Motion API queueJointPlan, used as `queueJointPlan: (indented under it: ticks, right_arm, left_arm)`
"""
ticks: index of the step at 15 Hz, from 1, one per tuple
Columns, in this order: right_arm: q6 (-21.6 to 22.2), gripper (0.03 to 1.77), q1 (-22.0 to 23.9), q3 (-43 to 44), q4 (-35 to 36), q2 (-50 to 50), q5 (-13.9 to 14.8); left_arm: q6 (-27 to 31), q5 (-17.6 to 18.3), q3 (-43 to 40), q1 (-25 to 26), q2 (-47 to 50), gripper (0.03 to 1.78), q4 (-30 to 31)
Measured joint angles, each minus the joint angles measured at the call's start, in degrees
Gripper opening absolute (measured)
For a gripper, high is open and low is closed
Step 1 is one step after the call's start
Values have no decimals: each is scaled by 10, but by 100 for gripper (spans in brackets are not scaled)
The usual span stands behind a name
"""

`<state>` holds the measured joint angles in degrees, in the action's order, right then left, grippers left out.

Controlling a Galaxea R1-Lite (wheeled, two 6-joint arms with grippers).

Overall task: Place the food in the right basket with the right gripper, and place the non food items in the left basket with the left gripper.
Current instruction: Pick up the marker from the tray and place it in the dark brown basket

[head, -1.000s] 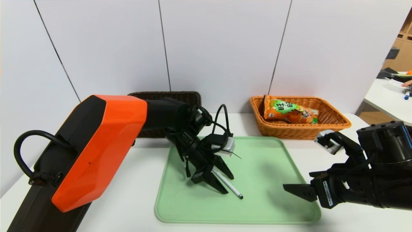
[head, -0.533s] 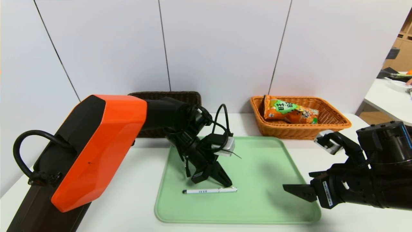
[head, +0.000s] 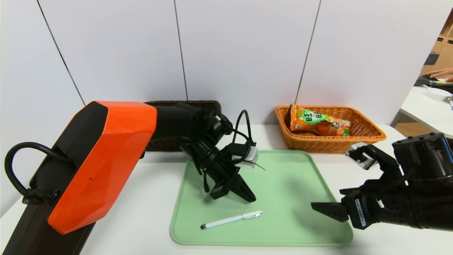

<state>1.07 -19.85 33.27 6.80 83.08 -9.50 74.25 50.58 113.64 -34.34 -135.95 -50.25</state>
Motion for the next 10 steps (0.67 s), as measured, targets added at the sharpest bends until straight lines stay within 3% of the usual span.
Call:
queueJointPlan:
  ticks: [7,10]
  right_arm:
    - [0,170,-2,4,0,-4,0]
    - [1,170,-4,5,1,-6,0]
  left_arm:
    - [-34,0,0,6,29,5,-6]
    - [-61,0,-1,6,46,5,-40]
